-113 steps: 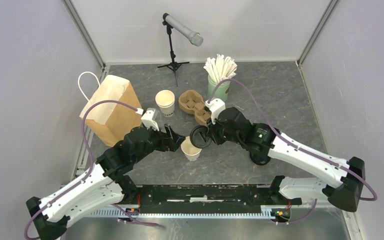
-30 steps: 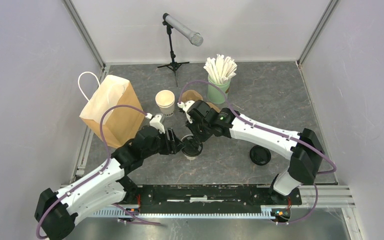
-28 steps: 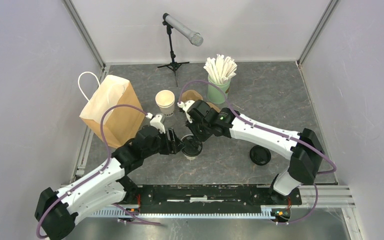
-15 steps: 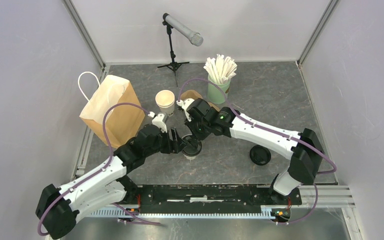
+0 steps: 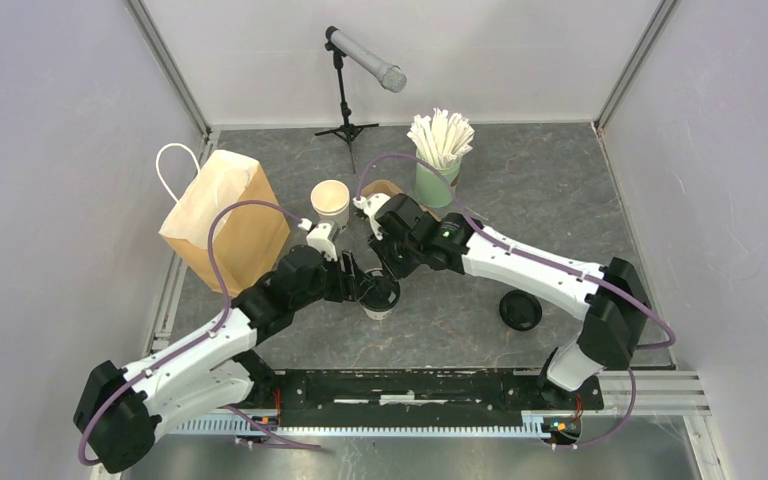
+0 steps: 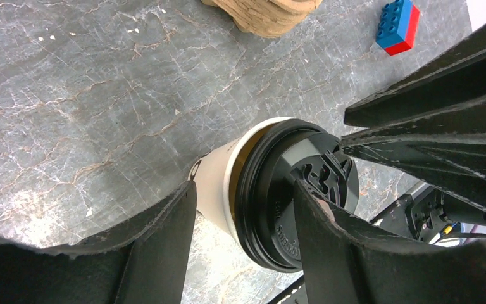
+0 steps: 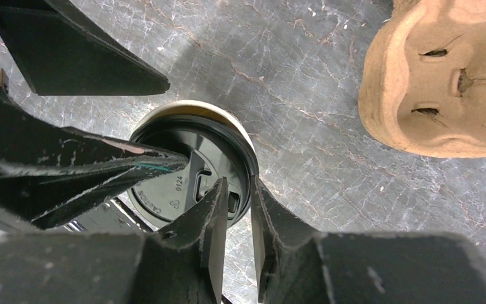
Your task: Pack the takeout coffee
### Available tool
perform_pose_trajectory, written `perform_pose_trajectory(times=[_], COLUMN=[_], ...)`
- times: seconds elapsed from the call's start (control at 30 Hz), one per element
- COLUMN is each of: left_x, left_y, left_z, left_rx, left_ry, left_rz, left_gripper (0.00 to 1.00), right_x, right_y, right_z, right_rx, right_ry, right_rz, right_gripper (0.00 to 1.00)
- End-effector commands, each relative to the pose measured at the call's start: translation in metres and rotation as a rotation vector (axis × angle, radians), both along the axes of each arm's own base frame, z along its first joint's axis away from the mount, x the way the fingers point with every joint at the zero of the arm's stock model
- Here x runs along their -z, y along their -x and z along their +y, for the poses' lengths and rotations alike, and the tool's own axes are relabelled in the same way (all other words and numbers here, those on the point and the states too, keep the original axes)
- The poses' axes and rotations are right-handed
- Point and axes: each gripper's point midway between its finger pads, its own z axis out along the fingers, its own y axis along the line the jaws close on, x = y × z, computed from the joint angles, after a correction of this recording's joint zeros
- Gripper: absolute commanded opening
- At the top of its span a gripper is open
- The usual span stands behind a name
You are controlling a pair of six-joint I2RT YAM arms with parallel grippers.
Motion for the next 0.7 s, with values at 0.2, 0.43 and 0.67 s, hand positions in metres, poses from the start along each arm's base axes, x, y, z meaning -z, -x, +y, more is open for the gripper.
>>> perform_pose_trajectory(times=[0.2,0.43,0.67], left_x=[-0.016,-0.012,-0.013], left_y=[-0.019,-0.015,-0.006], left_z=[0.002,-0.003,-0.013], left_rx=[-0.023,0.003,0.039], left_ry=[-0.024,-0.009,0.062], left_rz=[-0.101,-0.084,-0.053], left_gripper=[0.59,0.48,0.48], right_x=[-0.035,-0.023,-0.018], right_y=[0.003,0.01,0.01], right_z=[-0.016,-0.019,-0.008], right_rx=[0.012,0.006,0.001], right_ry=[-0.136,-0.205,-0.262], right_rz=[-0.117,-0.131,-0.121], right_gripper=[0.44,0.59,0.56])
